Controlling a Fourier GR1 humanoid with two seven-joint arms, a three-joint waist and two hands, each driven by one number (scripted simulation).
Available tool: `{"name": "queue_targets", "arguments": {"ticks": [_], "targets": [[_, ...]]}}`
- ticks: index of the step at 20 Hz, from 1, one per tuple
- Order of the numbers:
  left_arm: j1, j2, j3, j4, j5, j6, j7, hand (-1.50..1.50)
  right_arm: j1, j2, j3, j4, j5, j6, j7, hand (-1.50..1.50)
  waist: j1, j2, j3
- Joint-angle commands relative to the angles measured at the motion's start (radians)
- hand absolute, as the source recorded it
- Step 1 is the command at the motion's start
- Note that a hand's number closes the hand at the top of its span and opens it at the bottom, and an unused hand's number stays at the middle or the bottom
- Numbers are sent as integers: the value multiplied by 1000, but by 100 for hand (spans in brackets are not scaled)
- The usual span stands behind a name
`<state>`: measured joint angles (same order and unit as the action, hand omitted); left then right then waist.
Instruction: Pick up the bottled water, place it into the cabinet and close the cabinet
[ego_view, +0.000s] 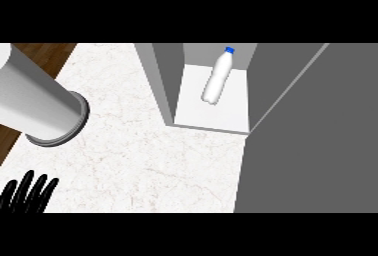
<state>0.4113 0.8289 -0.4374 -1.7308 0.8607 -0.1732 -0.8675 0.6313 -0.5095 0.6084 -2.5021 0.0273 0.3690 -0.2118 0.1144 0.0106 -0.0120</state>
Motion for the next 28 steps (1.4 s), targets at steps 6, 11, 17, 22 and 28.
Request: {"name": "queue_targets", "arguments": {"ticks": [6,11,17,22,28], "targets": [[22,63,42,18,26,-86,-11,-150,-251,-12,120,-11,46,49,244,150,39,9,-7],[12,78,64,22,18,-107,-26,-150,-321,58,127,67,-11,10,285,150,55,17,-8],[1,94,81,4,40,-115,-4,-150,-366,124,101,108,-68,-25,339,150,53,28,-6],[-1,114,117,3,56,-127,-10,-150,-370,172,65,148,-127,-41,350,150,76,38,-5],[-6,127,136,11,79,-148,4,-150,-450,280,43,269,-259,-78,419,150,81,41,-1]]}}
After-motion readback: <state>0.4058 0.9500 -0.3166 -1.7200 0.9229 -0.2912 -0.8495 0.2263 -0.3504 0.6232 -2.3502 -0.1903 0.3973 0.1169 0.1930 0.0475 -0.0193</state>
